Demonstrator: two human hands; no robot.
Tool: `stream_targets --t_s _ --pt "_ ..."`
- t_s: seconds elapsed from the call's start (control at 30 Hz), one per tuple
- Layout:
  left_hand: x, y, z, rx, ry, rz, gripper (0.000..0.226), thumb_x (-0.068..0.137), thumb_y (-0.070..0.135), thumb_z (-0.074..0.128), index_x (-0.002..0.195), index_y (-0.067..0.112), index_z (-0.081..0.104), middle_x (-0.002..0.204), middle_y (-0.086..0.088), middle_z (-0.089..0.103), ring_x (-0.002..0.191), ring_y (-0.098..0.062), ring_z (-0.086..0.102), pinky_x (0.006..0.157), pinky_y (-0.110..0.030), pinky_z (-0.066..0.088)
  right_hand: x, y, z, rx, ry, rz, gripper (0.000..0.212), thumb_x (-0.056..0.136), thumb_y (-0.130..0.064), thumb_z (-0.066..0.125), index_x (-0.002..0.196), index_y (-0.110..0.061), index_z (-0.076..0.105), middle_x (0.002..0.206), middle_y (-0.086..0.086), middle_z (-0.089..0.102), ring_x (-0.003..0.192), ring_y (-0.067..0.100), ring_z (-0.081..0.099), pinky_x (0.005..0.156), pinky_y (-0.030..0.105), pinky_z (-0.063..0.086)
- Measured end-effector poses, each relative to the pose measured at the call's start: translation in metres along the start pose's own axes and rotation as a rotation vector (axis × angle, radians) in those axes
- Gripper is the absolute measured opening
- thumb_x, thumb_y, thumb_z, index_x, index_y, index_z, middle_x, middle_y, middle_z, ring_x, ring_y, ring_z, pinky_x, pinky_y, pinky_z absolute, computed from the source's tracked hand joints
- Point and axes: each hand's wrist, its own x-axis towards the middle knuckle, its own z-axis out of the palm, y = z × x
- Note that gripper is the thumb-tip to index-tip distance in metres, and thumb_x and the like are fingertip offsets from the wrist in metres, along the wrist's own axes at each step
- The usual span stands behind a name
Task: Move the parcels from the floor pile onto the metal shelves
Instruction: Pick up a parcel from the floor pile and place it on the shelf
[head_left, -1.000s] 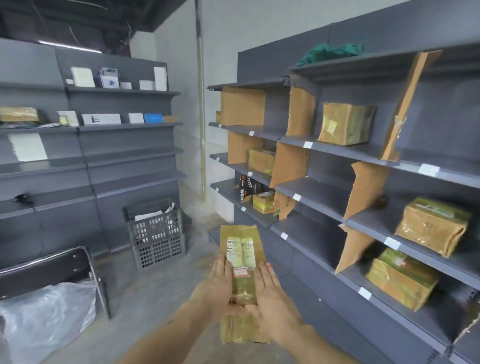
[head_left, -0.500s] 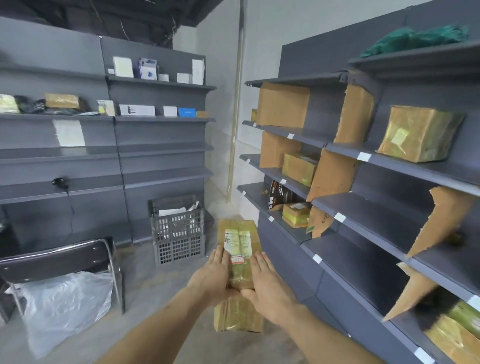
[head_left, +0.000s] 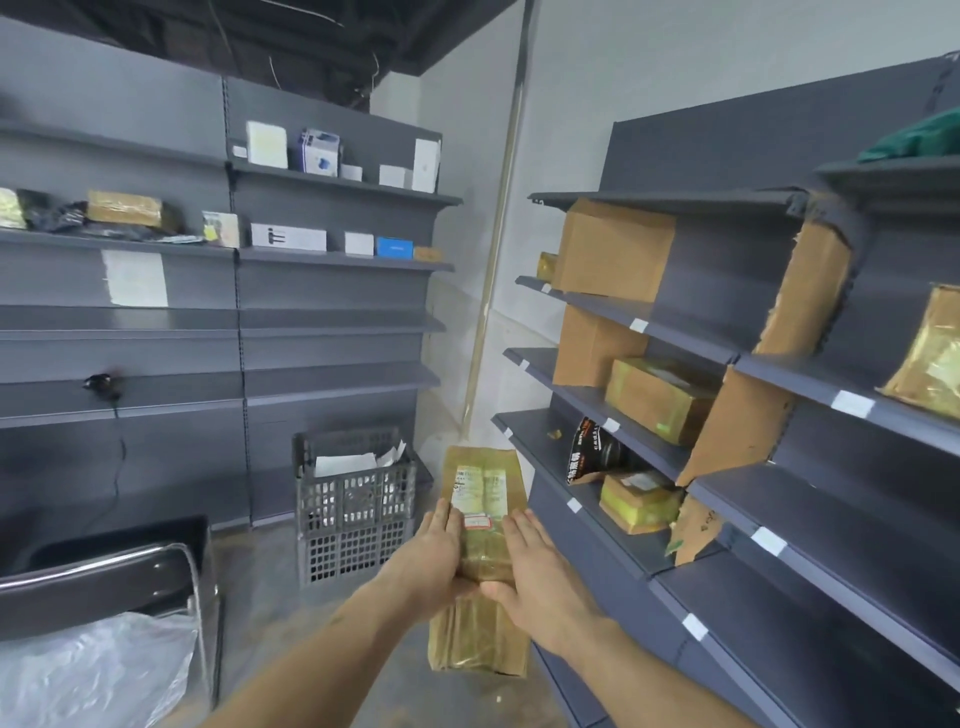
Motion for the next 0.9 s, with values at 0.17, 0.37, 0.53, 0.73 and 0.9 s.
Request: stream_targets --t_s 0.17,0.37,0.53,0.73,0.9 --pt "0.049 -0.031 -0.002 -0.037 -0.003 -0.019 0.104 0.086 0.038 0.072 0.156 0.013 -0.001 0.165 -0.009 -0.008 0.136 -0.032 0.042 0.105 -0.038 0.041 0.061 0.011 0.020 -0.007 -0.013 -0.012 0.083 0.097 -0.048 0.051 0.157 -0.013 0.004 0.165 0.000 -0.001 0.150 0.011 -0.011 0.120 0.029 0.011" --pt "0.148 -0.061 -0.001 -0.006 -0.011 -0.025 0.106 0.088 0.037 0.070 0.157 0.014 -0.008 0.164 -0.007 -0.014 0.136 -0.028 0.044 0.103 -0.036 0.044 0.156 0.049 0.046 0.021 0.019 -0.003 0.085 0.098 -0.048 0.049 0.157 -0.010 0.001 0.165 0.002 -0.005 0.149 0.012 -0.014 0.118 0.025 0.003" --pt "0.242 -0.091 -0.003 0.025 -0.020 -0.049 0.104 0.089 0.037 0.068 0.156 0.010 -0.007 0.163 -0.007 -0.017 0.136 -0.027 0.045 0.104 -0.037 0.043 0.250 0.083 0.062 0.037 0.027 -0.009 0.084 0.098 -0.044 0.050 0.157 -0.009 0.001 0.165 0.005 -0.006 0.148 0.011 -0.017 0.116 0.024 0.000" --pt "0.331 -0.136 -0.013 -0.026 0.035 -0.048 0.104 0.089 0.031 0.068 0.156 0.011 -0.009 0.164 -0.006 -0.016 0.140 -0.025 0.040 0.109 -0.035 0.039 0.353 0.102 0.067 0.015 0.007 -0.043 0.081 0.100 -0.044 0.047 0.157 -0.010 0.002 0.165 0.005 -0.007 0.150 0.016 -0.013 0.112 0.022 -0.009" --pt "0.393 -0.191 -0.021 -0.037 0.043 -0.060 0.099 0.091 0.029 0.065 0.156 0.008 -0.007 0.163 -0.011 -0.015 0.145 -0.026 0.030 0.113 -0.033 0.033 0.438 0.104 0.087 -0.013 -0.020 -0.080 0.081 0.100 -0.045 0.047 0.157 -0.012 0.000 0.165 0.003 -0.007 0.150 0.014 -0.012 0.114 0.022 -0.006"
